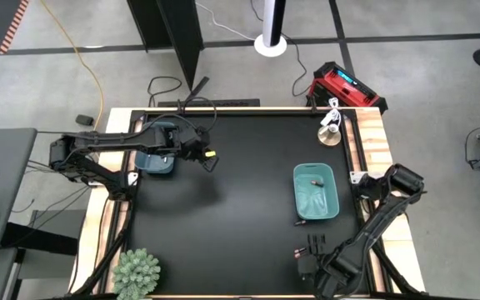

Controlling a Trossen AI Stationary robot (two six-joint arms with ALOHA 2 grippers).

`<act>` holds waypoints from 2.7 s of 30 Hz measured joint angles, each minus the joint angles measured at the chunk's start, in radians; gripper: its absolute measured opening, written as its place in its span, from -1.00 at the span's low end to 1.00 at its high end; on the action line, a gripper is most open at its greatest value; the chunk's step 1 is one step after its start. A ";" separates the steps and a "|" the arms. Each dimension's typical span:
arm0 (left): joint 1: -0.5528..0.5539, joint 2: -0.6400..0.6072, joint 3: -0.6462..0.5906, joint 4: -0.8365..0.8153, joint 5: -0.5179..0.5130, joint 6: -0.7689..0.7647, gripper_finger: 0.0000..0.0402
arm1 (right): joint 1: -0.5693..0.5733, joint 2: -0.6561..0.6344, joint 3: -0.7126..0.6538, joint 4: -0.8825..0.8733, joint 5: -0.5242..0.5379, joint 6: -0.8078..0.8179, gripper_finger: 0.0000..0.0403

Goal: Sort batteries
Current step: Put the brown battery into the green bin

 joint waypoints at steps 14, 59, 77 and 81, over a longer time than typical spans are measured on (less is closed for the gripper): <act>0.000 0.000 0.000 0.000 -0.015 0.005 -0.24 | 0.000 0.000 -0.070 0.071 0.001 0.041 0.11; -0.002 0.000 0.000 0.000 -0.016 0.014 -0.24 | 0.010 0.071 0.016 0.026 -0.003 0.010 -0.80; -0.004 0.000 0.000 0.000 -0.015 0.009 -0.24 | -0.118 0.049 0.376 -0.634 0.219 -0.077 -0.81; -0.004 0.000 0.000 0.000 -0.014 -0.001 -0.24 | -0.210 -0.020 0.364 -0.641 0.293 -0.097 -0.81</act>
